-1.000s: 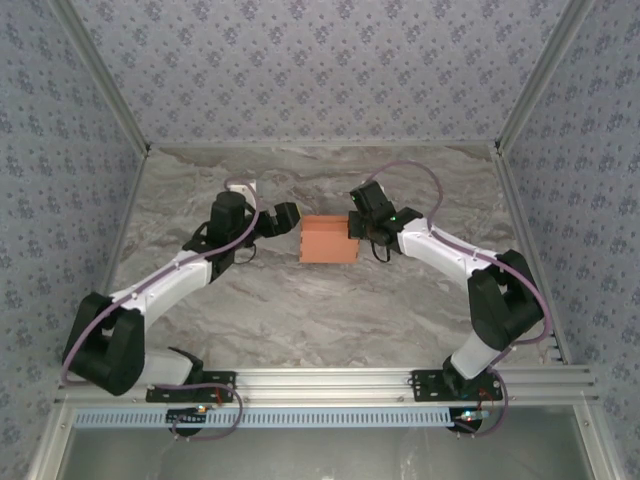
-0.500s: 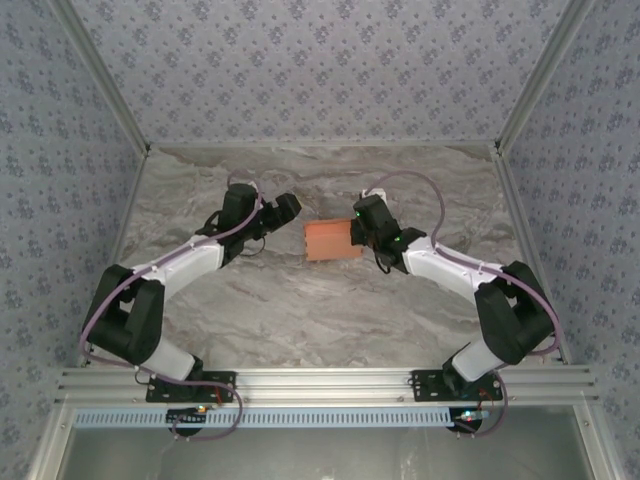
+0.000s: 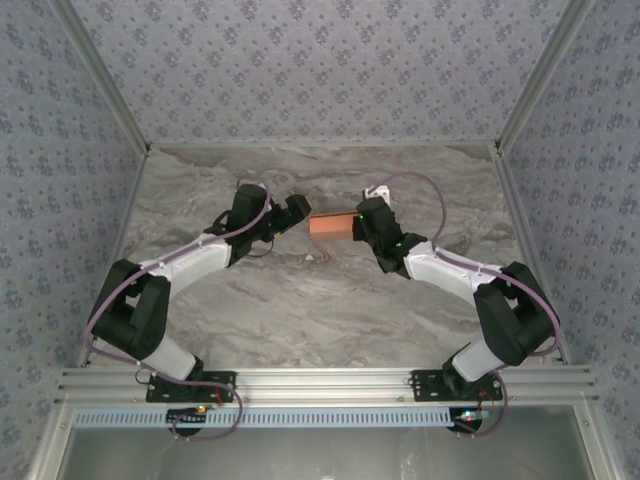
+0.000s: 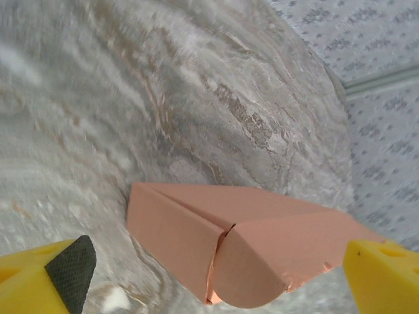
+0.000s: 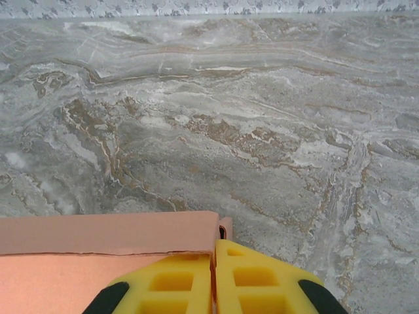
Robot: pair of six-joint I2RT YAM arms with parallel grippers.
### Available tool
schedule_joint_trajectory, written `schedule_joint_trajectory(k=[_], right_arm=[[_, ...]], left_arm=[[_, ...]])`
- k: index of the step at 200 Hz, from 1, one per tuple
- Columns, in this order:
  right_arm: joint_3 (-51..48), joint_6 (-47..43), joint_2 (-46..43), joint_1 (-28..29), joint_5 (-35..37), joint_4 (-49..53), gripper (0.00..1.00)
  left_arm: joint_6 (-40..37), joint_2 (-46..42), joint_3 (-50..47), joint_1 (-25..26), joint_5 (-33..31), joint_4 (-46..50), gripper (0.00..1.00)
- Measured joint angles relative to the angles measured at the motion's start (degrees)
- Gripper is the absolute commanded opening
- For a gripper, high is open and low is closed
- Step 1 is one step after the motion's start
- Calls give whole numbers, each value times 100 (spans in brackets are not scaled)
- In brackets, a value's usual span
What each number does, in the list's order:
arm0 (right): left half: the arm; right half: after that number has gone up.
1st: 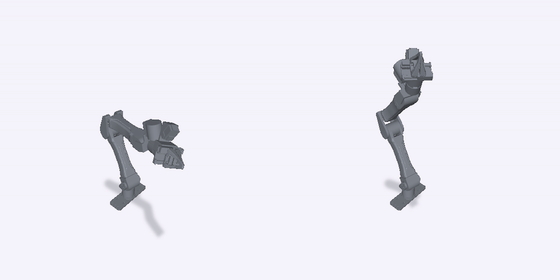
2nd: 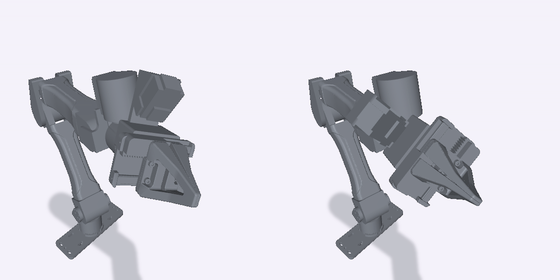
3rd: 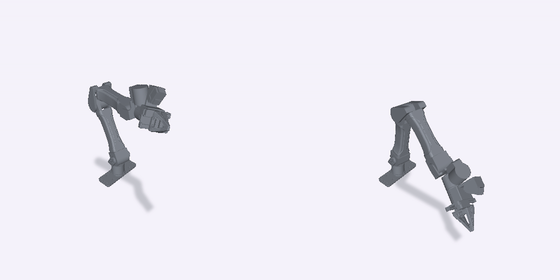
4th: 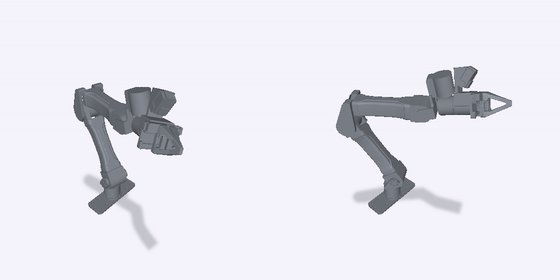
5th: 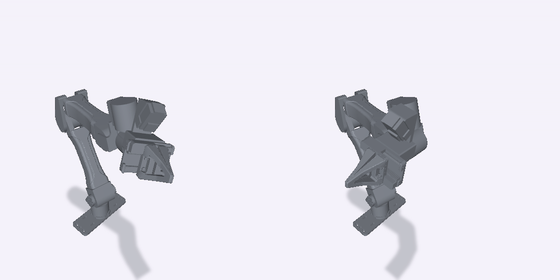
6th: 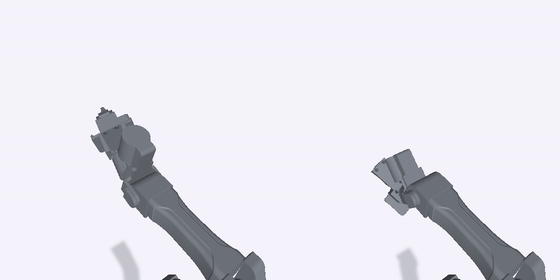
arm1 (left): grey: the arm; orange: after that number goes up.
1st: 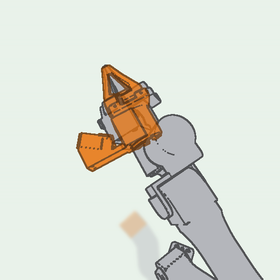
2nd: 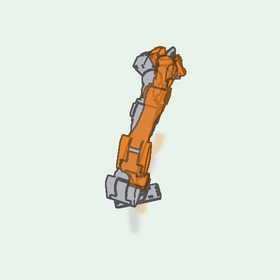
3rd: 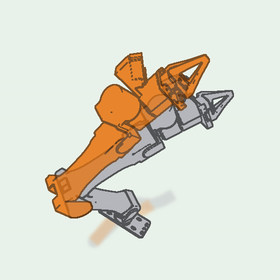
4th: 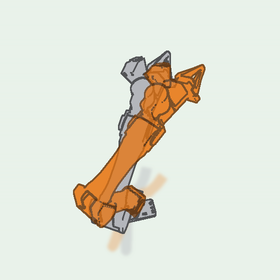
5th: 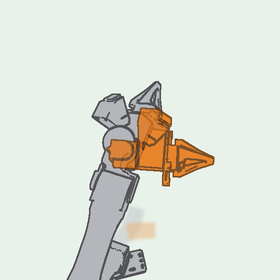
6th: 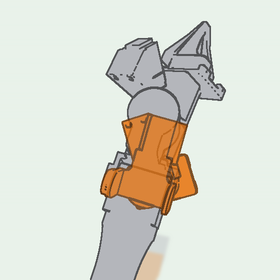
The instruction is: Fold the paper box
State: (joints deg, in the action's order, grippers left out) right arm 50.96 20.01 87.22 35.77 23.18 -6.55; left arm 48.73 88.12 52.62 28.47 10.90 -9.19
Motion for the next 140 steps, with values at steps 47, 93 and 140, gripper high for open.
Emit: schedule_joint_trajectory(k=[47,93,140], right_arm=[[-46,-63,87,-131,-160,-105,10],[-42,-107,299,-282,-271,-315,10],[-39,-118,424,-332,-345,-514,10]], left_arm=[[-2400,-125,61,-83,136,-369,99],[-3154,424,575,-396,911,-647,98],[-3305,984,846,-470,1266,-710,93]])
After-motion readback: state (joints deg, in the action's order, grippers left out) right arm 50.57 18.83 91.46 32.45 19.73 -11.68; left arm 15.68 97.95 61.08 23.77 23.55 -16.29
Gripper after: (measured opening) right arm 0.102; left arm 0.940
